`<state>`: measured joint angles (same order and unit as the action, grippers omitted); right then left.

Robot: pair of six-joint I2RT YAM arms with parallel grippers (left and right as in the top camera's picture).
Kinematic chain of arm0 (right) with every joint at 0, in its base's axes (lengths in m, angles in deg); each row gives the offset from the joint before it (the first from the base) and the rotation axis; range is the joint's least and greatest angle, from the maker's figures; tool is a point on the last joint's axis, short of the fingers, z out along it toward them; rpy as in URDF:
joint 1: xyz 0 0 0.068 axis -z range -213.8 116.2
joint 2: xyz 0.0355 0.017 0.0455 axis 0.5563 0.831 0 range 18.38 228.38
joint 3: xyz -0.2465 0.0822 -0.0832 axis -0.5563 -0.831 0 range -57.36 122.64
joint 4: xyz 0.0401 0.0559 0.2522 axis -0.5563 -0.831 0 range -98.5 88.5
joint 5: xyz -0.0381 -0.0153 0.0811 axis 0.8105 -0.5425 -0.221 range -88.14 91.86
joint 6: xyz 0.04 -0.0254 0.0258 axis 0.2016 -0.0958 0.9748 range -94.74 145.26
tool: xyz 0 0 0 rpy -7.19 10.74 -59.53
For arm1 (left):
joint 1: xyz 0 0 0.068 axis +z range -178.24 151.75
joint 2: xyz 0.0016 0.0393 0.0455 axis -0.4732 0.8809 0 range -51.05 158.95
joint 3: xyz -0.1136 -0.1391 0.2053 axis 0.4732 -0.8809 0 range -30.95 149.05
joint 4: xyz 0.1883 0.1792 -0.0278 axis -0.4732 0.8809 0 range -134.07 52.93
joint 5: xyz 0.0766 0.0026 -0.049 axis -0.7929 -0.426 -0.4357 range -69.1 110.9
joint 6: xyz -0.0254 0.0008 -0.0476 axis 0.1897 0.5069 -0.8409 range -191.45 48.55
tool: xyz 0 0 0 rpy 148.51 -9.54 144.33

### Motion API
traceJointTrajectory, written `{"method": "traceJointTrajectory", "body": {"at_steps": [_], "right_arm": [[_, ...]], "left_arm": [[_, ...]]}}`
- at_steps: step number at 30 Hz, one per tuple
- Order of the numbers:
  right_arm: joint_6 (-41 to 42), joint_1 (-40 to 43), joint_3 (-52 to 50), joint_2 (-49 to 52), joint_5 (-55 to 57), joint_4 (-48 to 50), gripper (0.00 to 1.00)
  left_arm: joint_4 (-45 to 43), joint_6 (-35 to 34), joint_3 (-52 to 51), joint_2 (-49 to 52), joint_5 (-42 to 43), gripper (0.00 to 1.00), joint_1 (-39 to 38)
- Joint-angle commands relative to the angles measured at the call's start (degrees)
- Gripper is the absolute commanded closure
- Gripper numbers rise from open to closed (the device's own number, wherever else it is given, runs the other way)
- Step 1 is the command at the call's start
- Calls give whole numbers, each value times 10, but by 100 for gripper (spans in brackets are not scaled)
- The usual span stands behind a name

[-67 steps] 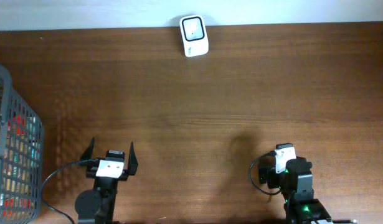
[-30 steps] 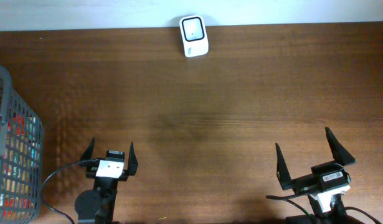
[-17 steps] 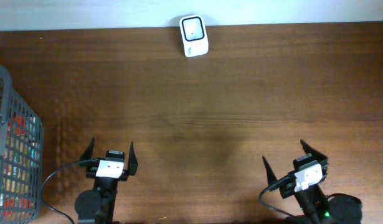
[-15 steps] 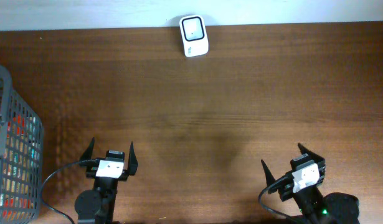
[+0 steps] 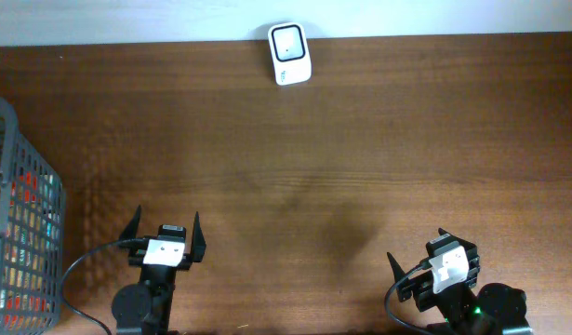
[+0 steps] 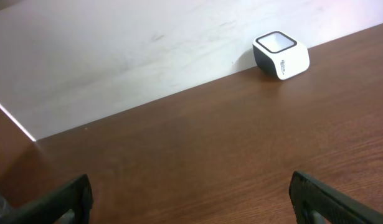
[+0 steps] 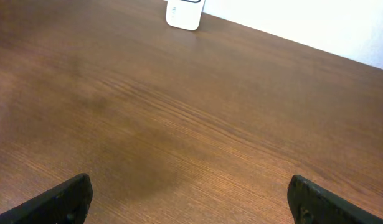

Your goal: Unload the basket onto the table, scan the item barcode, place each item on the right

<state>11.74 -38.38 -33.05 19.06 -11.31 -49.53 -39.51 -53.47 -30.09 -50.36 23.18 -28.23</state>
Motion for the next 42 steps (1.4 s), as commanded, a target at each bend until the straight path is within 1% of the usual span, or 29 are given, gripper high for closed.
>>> {"method": "traceJointTrajectory", "body": {"at_steps": [1, 4, 6, 7, 10, 13, 15, 16, 17, 18, 19, 20, 22, 23, 26, 27, 29, 30, 31, 32, 33, 34, 35, 37, 38, 39, 40, 42], "right_arm": [[2, 1, 3, -1, 3, 0, 1], [2, 1, 3, -1, 3, 0, 1], [2, 1, 3, -1, 3, 0, 1], [2, 1, 3, -1, 3, 0, 1], [2, 1, 3, -1, 3, 0, 1], [2, 1, 3, -1, 3, 0, 1], [2, 1, 3, -1, 3, 0, 1], [2, 1, 3, -1, 3, 0, 1], [2, 1, 3, -1, 3, 0, 1], [2, 1, 3, -1, 3, 0, 1], [2, 1, 3, -1, 3, 0, 1], [2, 1, 3, -1, 3, 0, 1], [2, 1, 3, -1, 3, 0, 1], [2, 1, 3, -1, 3, 0, 1], [2, 1, 3, -1, 3, 0, 1], [2, 1, 3, -1, 3, 0, 1], [2, 1, 3, -1, 3, 0, 1], [2, 1, 3, -1, 3, 0, 1], [2, 1, 3, -1, 3, 0, 1], [2, 1, 3, -1, 3, 0, 1], [2, 1, 3, -1, 3, 0, 1], [2, 1, 3, -1, 3, 0, 1], [2, 1, 3, -1, 3, 0, 1], [2, 1, 3, -1, 3, 0, 1], [2, 1, 3, -1, 3, 0, 1], [2, 1, 3, -1, 3, 0, 1], [2, 1, 3, -1, 3, 0, 2], [2, 1, 3, -1, 3, 0, 1]], "left_arm": [[1, -5, -3, -2, -6, 1, -2], [-13, -5, -3, -2, -6, 1, -2], [-67, -5, 0, -2, -7, 1, -2], [-80, -5, 14, -2, -17, 1, -1], [-39, -5, 106, 26, -21, 1, 16], [-18, -5, 227, 113, -6, 1, 35], [26, -5, 333, 210, 25, 1, 40], [52, -5, 379, 249, 26, 1, 40], [95, -5, 445, 300, 26, 1, 40], [173, -5, 544, 375, 26, 1, 40], [212, -5, 589, 406, 26, 1, 41], [293, -5, 678, 467, 26, 1, 43], [395, -5, 789, 542, 26, 1, 45], [478, -5, 883, 607, 27, 1, 47], [615, -5, 1062, 729, 42, 1, 47], [624, -5, 1087, 753, 42, 1, 47], [623, -5, 1099, 781, 57, 1, 47], [618, 7, 1098, 787, 53, 1, 47], [615, 27, 1098, 791, 30, 1, 47], [607, 10, 1098, 795, -19, 1, 51], [595, -37, 1098, 799, -73, 2, 61], [582, -97, 1098, 800, -113, 8, 82], [561, -148, 1098, 800, -118, 11, 137], [540, -212, 1097, 802, -118, 10, 224], [536, -227, 1097, 808, -118, 4, 271], [535, -227, 1097, 817, -131, 1, 311], [535, -227, 1095, 838, -169, 1, 358], [535, -227, 1088, 866, -161, 1, 411]]}}
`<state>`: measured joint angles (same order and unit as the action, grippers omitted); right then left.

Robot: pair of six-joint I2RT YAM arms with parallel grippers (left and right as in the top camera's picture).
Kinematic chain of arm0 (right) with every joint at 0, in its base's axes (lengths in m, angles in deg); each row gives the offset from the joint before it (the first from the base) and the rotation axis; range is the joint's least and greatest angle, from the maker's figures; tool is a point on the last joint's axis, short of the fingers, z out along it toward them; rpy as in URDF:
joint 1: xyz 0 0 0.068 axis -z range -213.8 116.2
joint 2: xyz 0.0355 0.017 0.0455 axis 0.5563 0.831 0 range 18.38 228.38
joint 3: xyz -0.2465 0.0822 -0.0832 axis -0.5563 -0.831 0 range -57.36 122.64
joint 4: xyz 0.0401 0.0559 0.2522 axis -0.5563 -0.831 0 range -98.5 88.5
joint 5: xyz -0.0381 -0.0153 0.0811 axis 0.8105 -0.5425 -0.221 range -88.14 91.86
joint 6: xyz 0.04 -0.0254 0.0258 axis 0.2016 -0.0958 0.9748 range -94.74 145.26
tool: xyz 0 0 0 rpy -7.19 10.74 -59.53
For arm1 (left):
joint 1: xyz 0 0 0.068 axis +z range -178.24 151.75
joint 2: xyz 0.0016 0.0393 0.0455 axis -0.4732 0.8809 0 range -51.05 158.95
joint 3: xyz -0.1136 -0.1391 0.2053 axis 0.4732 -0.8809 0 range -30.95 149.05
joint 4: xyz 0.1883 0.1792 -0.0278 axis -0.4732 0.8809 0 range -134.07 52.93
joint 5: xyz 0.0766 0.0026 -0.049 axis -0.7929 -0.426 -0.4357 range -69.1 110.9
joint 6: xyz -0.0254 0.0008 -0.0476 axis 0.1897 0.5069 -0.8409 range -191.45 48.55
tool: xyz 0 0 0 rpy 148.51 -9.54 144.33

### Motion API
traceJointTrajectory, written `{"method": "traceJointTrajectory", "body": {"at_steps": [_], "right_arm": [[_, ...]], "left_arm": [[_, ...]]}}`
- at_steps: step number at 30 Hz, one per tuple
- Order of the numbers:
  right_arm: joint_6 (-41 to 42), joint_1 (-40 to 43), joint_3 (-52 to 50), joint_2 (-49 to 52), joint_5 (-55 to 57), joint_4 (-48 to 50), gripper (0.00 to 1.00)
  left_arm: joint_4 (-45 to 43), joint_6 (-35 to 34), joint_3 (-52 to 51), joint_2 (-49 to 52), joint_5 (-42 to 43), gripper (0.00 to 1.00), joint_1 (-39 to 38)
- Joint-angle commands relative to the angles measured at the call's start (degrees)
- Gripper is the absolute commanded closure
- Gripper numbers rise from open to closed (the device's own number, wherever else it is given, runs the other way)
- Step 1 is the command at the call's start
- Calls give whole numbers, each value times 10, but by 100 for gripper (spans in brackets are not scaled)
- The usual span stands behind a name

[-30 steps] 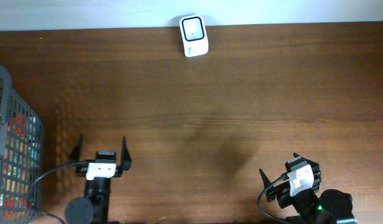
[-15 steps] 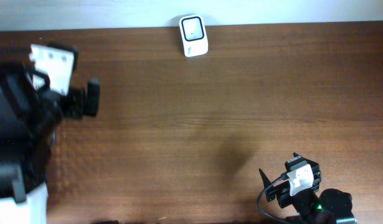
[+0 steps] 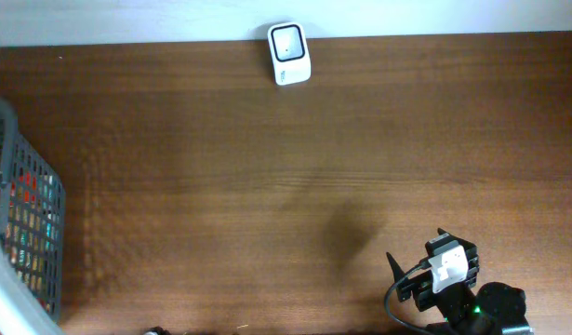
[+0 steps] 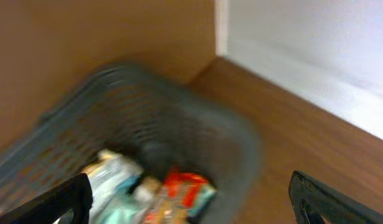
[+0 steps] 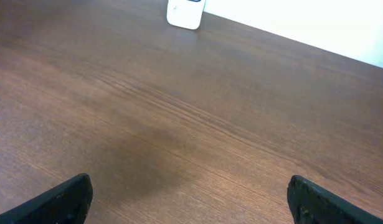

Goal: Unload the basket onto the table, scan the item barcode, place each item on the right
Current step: 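Reach the left gripper into the basket and grasp the mint-green packet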

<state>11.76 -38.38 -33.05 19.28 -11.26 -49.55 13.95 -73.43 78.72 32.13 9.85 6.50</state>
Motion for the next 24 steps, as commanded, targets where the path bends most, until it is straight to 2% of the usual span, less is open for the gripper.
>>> {"method": "traceJointTrajectory", "body": {"at_steps": [1, 4, 7, 10, 13, 14, 16, 17, 18, 19, 24], "right_arm": [[2, 1, 3, -3, 3, 0, 1], [2, 1, 3, -3, 3, 0, 1], [2, 1, 3, -3, 2, 0, 1], [2, 1, 3, -3, 3, 0, 1], [2, 1, 3, -3, 3, 0, 1], [2, 1, 3, -3, 3, 0, 1], [2, 1, 3, -3, 3, 0, 1], [2, 1, 3, -3, 3, 0, 1], [2, 1, 3, -3, 3, 0, 1], [2, 1, 3, -3, 3, 0, 1], [2, 1, 3, -3, 3, 0, 1]], "left_arm": [[3, -27, -3, 56, -12, 1, 85], [12, -6, -34, 102, 11, 1, 134], [-14, 3, -125, 115, 7, 0, 179], [-96, 103, -228, 118, 17, 1, 220], [-153, 201, -282, 139, 29, 2, 231], [-161, 215, -291, 153, 29, 2, 231], [-161, 238, -292, 184, 42, 6, 231], [-160, 251, -292, 200, 56, 11, 231], [-158, 250, -292, 211, 57, 21, 231], [-158, 250, -292, 222, 57, 25, 231], [-160, 250, -292, 259, 57, 26, 231]]}}
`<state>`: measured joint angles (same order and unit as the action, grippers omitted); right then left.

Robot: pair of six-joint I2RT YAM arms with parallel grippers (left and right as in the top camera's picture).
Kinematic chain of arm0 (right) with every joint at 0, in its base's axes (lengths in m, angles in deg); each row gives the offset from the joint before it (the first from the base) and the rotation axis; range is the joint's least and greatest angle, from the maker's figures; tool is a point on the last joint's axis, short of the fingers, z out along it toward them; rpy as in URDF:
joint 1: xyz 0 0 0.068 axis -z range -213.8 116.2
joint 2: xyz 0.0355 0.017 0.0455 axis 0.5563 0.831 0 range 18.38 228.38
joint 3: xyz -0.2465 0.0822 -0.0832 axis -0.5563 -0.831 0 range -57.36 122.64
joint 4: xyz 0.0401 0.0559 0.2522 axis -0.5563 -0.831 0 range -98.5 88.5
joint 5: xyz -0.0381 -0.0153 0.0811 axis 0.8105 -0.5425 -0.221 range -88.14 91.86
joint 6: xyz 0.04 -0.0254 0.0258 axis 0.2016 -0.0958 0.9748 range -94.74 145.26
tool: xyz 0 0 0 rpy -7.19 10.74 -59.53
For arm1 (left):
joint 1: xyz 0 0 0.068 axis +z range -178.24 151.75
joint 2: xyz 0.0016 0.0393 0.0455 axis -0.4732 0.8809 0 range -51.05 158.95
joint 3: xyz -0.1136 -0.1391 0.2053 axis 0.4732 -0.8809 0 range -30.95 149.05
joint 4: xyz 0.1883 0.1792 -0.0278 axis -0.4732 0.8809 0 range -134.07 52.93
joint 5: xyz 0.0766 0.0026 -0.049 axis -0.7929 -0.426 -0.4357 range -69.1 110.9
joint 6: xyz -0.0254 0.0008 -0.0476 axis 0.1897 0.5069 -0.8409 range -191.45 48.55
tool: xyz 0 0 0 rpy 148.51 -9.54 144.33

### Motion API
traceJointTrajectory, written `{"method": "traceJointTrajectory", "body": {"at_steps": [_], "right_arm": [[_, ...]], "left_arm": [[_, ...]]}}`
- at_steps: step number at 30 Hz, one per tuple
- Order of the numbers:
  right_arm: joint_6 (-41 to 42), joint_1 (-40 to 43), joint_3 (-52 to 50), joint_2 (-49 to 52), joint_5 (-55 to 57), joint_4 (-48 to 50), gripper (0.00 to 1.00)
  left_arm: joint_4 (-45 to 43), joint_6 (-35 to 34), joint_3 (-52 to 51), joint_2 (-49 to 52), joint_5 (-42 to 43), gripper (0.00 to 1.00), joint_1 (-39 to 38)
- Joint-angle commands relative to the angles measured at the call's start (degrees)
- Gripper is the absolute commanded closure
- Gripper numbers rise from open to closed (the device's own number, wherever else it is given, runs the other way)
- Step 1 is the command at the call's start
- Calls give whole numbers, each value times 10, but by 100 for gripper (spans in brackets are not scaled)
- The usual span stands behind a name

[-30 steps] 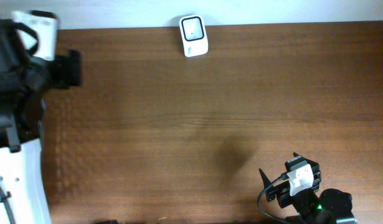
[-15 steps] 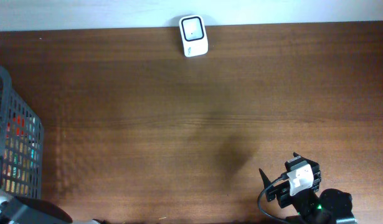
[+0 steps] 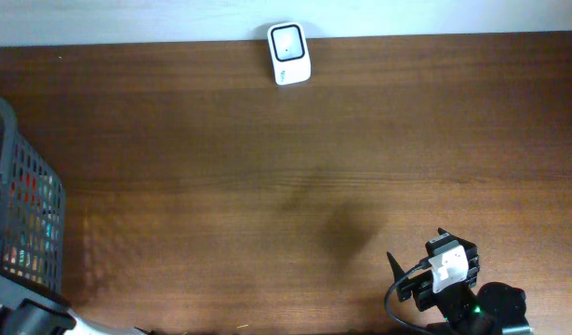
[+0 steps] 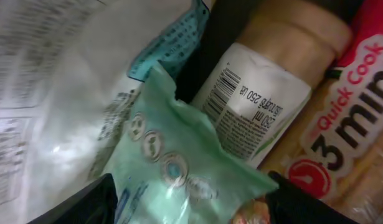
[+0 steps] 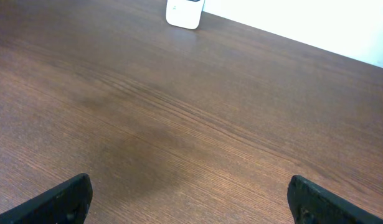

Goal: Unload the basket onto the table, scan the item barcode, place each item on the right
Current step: 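Reach the left gripper into the basket and grasp the mint-green packet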

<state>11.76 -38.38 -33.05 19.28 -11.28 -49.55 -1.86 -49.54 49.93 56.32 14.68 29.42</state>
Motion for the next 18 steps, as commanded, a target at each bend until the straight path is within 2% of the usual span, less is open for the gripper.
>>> {"method": "traceJointTrajectory", "body": {"at_steps": [1, 5, 6, 8, 11, 14, 15, 16, 17, 18], "right_arm": [[2, 1, 3, -3, 3, 0, 1], [2, 1, 3, -3, 3, 0, 1], [2, 1, 3, -3, 3, 0, 1], [2, 1, 3, -3, 3, 0, 1], [2, 1, 3, -3, 3, 0, 1], [2, 1, 3, -3, 3, 0, 1], [2, 1, 3, -3, 3, 0, 1], [2, 1, 3, -3, 3, 0, 1], [2, 1, 3, -3, 3, 0, 1], [2, 1, 3, -3, 3, 0, 1]], "left_arm": [[-2, 12, -5, 18, 9, 25, 2], [-16, 12, -5, 18, -23, 35, 3], [-21, 12, -5, 19, -33, 33, 7], [-28, 11, -5, 23, -20, 31, 22], [-31, 9, -5, 25, 15, 37, 32], [-38, 9, -6, 29, 16, 55, 33], [-38, 9, -6, 32, 16, 73, 33], [-38, 9, -6, 33, 23, 96, 33], [-37, 8, -6, 33, 39, 100, 33], [-32, 0, -5, 32, 45, 100, 33]]}}
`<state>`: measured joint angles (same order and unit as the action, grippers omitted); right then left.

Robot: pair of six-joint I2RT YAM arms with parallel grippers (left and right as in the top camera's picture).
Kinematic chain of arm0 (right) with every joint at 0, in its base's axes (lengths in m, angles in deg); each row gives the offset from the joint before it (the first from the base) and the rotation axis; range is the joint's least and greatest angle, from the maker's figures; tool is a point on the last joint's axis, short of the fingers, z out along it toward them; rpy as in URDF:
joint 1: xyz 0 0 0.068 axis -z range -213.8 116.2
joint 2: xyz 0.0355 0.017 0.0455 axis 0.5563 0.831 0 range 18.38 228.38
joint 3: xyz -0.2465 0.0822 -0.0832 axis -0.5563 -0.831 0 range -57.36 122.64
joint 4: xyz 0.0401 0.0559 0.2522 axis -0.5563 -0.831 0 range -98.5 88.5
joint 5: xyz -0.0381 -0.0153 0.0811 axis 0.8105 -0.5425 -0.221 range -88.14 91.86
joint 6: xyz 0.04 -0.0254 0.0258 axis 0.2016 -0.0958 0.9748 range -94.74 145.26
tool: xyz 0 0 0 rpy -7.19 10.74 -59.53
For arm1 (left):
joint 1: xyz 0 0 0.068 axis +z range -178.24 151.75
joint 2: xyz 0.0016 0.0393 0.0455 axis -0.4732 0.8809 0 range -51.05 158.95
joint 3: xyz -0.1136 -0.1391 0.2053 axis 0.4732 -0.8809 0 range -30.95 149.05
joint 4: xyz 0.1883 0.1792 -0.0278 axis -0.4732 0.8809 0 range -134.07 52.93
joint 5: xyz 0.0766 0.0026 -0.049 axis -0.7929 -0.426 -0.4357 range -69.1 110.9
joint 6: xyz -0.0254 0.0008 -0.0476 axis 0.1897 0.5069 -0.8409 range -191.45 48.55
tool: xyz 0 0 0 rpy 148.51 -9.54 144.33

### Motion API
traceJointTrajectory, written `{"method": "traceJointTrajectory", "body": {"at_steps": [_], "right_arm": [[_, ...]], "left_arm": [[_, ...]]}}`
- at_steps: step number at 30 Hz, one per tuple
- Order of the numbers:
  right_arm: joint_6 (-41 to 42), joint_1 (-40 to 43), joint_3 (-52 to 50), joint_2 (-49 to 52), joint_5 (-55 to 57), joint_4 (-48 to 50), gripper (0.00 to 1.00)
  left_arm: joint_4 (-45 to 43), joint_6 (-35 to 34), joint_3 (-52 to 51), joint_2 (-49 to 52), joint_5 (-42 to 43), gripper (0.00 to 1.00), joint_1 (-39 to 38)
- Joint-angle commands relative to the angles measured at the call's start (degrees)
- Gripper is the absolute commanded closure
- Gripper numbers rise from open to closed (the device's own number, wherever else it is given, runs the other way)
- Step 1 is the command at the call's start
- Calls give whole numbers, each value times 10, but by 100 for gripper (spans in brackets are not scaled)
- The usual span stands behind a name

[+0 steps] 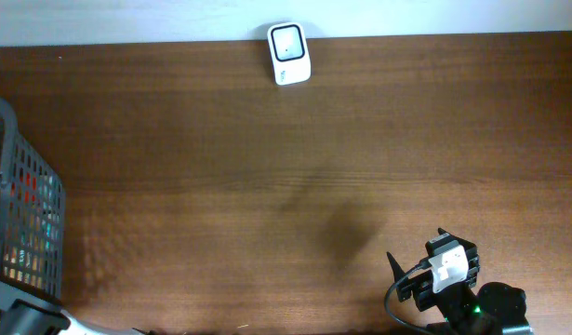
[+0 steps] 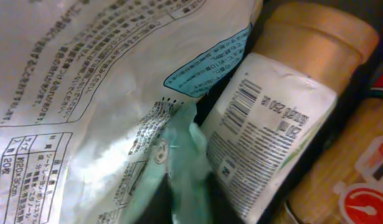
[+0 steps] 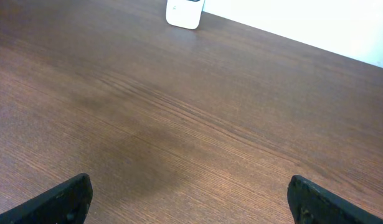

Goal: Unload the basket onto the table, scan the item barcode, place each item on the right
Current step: 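Reach the left gripper into the basket and grasp the mint-green packet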

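Observation:
In the left wrist view a mint-green packet (image 2: 182, 162) is squeezed into a narrow fold, with my left gripper (image 2: 186, 202) shut on it and dark fingers close on both sides. It lies among goods in the grey wire basket (image 1: 30, 200). Beside it are a white bottle (image 2: 272, 137) with a barcode label and a large silvery bag (image 2: 79, 81). The white scanner (image 1: 289, 54) stands at the table's far edge, also visible as the scanner (image 3: 185, 11). My right gripper (image 3: 190, 199) is open over bare wood, near the front right.
A red and orange pack (image 2: 359, 180) fills the basket's right side. The left arm (image 1: 25, 316) shows at the bottom left corner in the overhead view. The brown table (image 1: 313, 167) stretches between basket and scanner, with a white wall behind.
My left gripper's fingers were spread wide around the mint-green packet; now they are shut on it and the packet is pinched narrow. The right arm has not moved.
Both grippers stood open at the table's front edge. Then the left arm had left that spot and its camera looked at the basket. Then it was inside the basket, open around the mint-green packet, and now it is shut on it. The right gripper stayed still throughout.

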<state>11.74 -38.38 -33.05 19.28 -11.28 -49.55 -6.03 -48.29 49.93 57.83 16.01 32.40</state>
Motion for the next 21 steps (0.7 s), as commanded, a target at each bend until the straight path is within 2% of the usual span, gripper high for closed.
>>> {"method": "traceJointTrajectory", "body": {"at_steps": [1, 5, 8, 12, 13, 14, 16, 18, 19, 21], "right_arm": [[2, 1, 3, -3, 3, 0, 1], [2, 1, 3, -3, 3, 0, 1], [2, 1, 3, -3, 3, 0, 1], [2, 1, 3, -3, 3, 0, 1], [2, 1, 3, -3, 3, 0, 1], [2, 1, 3, -3, 3, 0, 1], [2, 1, 3, -3, 3, 0, 1], [2, 1, 3, -3, 3, 0, 1], [2, 1, 3, -3, 3, 0, 1], [2, 1, 3, -3, 3, 0, 1]], "left_arm": [[17, -12, -5, 14, 33, 100, 3], [34, -32, 18, -40, 38, 100, -4], [24, -43, 57, -103, 94, 100, -17], [9, -67, 107, -177, 103, 100, -51], [9, -97, 120, -195, 103, 100, -66], [7, -135, 128, -215, 112, 100, -86], [5, -165, 129, -243, 214, 100, -136], [30, -165, 129, -249, 296, 100, -201], [45, -160, 126, -247, 295, 100, -242], [74, -103, 118, -243, 292, 100, -335]]}}
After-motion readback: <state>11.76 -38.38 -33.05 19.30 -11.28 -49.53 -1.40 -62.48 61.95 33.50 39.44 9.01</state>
